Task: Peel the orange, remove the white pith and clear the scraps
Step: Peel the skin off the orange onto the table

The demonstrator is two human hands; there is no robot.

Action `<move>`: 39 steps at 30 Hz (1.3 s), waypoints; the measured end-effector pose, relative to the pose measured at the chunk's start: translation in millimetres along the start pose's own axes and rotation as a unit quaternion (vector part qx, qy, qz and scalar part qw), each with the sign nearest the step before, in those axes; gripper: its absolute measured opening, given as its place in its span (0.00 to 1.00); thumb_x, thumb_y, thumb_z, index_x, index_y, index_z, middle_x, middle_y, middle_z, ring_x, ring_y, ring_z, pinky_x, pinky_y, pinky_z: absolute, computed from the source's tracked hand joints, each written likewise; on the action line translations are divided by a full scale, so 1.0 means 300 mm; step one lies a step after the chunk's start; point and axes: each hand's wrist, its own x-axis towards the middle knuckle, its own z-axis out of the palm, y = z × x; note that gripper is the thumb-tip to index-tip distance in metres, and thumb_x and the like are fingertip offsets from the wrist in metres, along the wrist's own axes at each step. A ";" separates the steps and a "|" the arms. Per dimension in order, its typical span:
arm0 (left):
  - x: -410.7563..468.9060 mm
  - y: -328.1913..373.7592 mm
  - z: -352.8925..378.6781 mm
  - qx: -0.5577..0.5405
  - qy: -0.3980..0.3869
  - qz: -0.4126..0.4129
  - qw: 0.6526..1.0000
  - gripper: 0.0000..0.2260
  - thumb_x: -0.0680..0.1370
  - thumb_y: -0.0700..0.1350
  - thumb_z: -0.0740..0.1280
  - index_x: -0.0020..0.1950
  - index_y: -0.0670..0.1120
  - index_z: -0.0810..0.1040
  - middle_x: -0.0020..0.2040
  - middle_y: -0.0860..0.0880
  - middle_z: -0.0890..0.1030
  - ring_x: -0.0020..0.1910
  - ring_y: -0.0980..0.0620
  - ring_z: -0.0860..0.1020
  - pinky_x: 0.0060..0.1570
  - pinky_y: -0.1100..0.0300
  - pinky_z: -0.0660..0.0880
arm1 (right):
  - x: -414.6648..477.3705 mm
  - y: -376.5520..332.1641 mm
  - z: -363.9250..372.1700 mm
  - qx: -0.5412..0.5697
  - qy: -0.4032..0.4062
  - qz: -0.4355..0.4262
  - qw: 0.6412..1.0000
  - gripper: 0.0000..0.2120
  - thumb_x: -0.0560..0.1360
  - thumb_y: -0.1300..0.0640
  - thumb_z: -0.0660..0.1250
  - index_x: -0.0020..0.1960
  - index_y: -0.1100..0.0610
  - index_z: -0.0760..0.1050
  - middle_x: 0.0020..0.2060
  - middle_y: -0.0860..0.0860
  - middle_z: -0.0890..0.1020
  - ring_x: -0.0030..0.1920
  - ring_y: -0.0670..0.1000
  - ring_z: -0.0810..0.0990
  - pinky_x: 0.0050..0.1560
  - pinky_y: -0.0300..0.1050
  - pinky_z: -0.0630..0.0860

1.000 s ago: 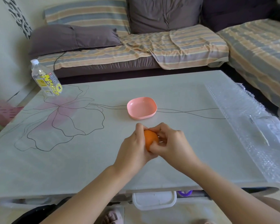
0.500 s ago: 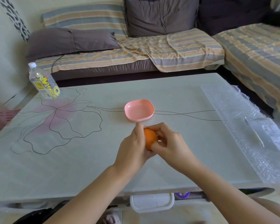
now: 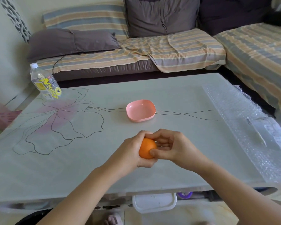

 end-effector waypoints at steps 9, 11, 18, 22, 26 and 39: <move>0.005 0.008 0.008 -0.049 0.016 -0.009 0.999 0.27 0.66 0.39 0.74 0.59 0.58 0.70 0.45 0.59 0.78 0.39 0.67 0.76 0.36 0.72 0.71 | 0.008 -0.007 0.051 -0.114 0.091 -0.024 0.989 0.16 0.67 0.63 0.68 0.51 0.48 0.78 0.39 0.47 0.83 0.40 0.44 0.82 0.46 0.41 0.80; 0.013 0.012 0.020 -0.055 0.013 -0.011 0.998 0.28 0.65 0.38 0.73 0.62 0.54 0.71 0.46 0.59 0.78 0.39 0.67 0.76 0.37 0.73 0.70 | 0.008 -0.008 0.060 -0.138 0.107 -0.025 0.984 0.16 0.67 0.63 0.68 0.51 0.49 0.78 0.39 0.48 0.83 0.41 0.45 0.81 0.46 0.43 0.80; 0.021 0.028 0.046 -0.066 0.020 0.009 0.998 0.26 0.67 0.35 0.71 0.59 0.55 0.71 0.44 0.65 0.78 0.42 0.68 0.76 0.39 0.72 0.71 | 0.006 -0.004 0.048 -0.193 0.120 -0.040 0.973 0.16 0.69 0.63 0.65 0.55 0.51 0.75 0.40 0.51 0.82 0.43 0.51 0.80 0.46 0.50 0.78; 0.026 0.031 0.057 -0.056 0.029 0.020 0.998 0.26 0.68 0.36 0.72 0.61 0.54 0.71 0.45 0.66 0.78 0.44 0.68 0.77 0.43 0.70 0.74 | -0.001 -0.004 0.040 -0.201 0.119 -0.047 0.971 0.16 0.69 0.64 0.64 0.56 0.52 0.74 0.41 0.53 0.82 0.44 0.51 0.80 0.45 0.51 0.78; 0.032 0.031 0.063 -0.054 0.037 0.026 0.998 0.27 0.67 0.36 0.72 0.61 0.56 0.70 0.48 0.61 0.78 0.44 0.64 0.77 0.43 0.67 0.75 | -0.005 0.001 0.035 -0.206 0.117 -0.062 0.970 0.17 0.70 0.64 0.63 0.57 0.51 0.73 0.42 0.53 0.82 0.45 0.52 0.81 0.44 0.53 0.78; 0.007 0.029 0.050 -0.040 0.056 0.028 0.997 0.33 0.68 0.39 0.75 0.69 0.56 0.66 0.50 0.58 0.78 0.47 0.59 0.77 0.46 0.67 0.75 | -0.019 0.006 0.026 -0.259 0.066 -0.115 0.957 0.21 0.70 0.56 0.58 0.62 0.51 0.70 0.37 0.52 0.79 0.37 0.50 0.77 0.38 0.49 0.75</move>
